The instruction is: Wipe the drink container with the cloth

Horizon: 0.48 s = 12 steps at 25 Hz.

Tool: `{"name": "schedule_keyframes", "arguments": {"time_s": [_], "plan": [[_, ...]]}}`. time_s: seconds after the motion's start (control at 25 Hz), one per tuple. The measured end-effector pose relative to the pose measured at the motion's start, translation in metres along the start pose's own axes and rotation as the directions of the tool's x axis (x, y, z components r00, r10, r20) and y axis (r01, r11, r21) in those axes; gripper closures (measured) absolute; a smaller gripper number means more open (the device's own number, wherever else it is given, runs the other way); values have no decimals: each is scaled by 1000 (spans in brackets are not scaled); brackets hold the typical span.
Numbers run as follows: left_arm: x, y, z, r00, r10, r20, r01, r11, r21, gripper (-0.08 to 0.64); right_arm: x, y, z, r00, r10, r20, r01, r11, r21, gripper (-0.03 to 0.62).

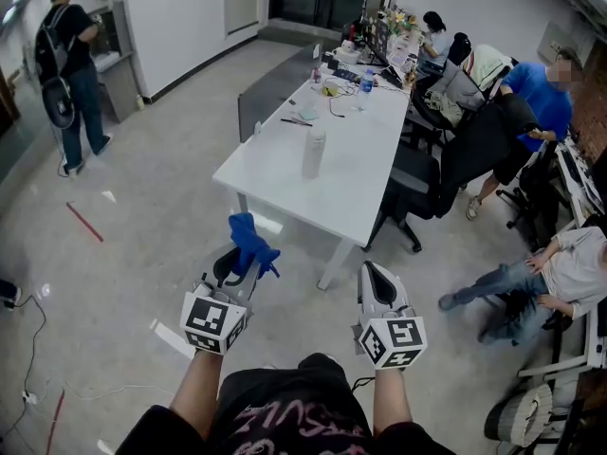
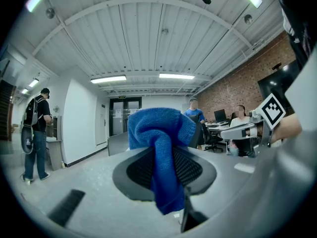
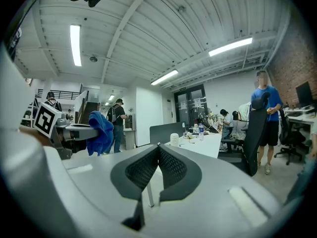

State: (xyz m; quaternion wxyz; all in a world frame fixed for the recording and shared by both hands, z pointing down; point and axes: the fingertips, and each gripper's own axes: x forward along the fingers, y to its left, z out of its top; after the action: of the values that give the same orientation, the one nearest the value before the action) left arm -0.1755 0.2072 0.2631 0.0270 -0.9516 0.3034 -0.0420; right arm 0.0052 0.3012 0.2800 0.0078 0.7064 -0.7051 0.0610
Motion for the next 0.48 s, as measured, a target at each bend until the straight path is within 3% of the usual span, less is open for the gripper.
{"name": "schedule_keyframes", "arguments": {"time_s": [0.48], "plan": [[-1, 9, 2, 1000, -7, 12, 7, 1000, 14, 468, 8, 4, 3, 1000, -6, 10, 6, 1000, -4, 595]]}}
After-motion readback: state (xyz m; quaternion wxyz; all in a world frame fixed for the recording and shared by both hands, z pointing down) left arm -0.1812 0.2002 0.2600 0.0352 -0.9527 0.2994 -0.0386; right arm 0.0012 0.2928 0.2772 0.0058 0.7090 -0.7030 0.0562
